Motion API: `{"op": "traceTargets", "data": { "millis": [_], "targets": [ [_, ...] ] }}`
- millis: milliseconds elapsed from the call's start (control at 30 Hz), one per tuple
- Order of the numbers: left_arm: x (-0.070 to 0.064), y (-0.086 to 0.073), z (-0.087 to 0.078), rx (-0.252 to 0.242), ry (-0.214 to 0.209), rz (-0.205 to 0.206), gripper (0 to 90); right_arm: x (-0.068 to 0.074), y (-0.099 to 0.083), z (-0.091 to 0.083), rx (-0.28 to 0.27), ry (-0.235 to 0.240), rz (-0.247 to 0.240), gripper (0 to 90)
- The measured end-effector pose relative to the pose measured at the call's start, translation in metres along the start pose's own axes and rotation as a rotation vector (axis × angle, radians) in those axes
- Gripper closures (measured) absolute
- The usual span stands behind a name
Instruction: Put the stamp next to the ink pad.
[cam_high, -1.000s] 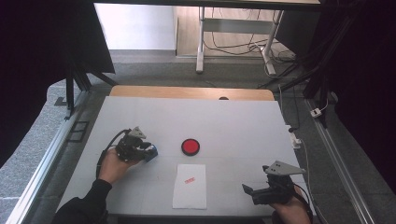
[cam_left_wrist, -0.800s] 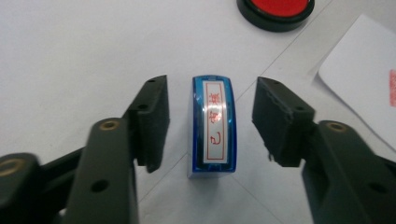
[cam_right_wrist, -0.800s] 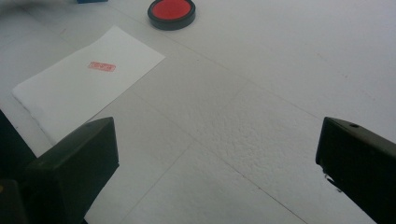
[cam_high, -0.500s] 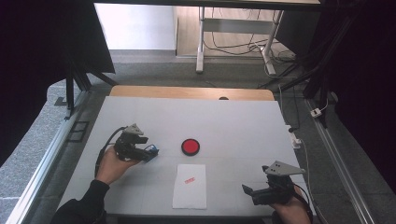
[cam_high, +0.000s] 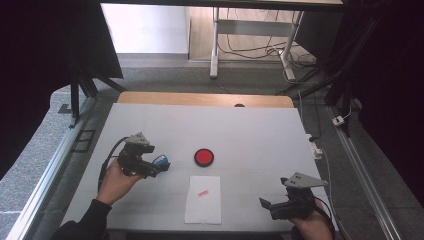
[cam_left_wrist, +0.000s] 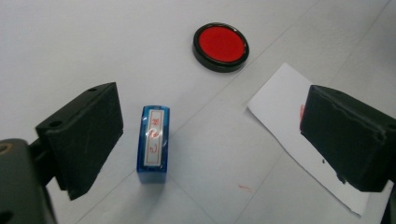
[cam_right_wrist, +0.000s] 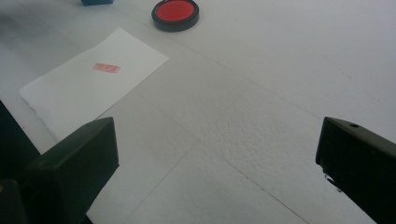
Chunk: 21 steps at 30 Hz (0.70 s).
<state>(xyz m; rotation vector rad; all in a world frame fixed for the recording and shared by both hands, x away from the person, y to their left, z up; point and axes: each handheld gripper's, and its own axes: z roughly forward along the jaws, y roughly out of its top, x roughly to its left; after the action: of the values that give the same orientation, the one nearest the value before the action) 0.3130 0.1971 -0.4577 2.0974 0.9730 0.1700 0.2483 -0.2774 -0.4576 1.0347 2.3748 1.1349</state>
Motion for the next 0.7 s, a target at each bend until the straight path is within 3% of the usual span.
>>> {"op": "traceTargets", "data": {
  "millis": [167, 700],
  "targets": [
    [-0.007, -0.004, -0.013, -0.016, 0.005, 0.011, 2.1, 0.0, 0.0, 0.0, -0.001, 0.0, 0.003, 0.0],
    [-0.02, -0.048, -0.055, -0.112, -0.006, -0.064, 0.0, -0.001, 0.0, 0.0, 0.002, 0.003, 0.002, 0.0]
  ]
}}
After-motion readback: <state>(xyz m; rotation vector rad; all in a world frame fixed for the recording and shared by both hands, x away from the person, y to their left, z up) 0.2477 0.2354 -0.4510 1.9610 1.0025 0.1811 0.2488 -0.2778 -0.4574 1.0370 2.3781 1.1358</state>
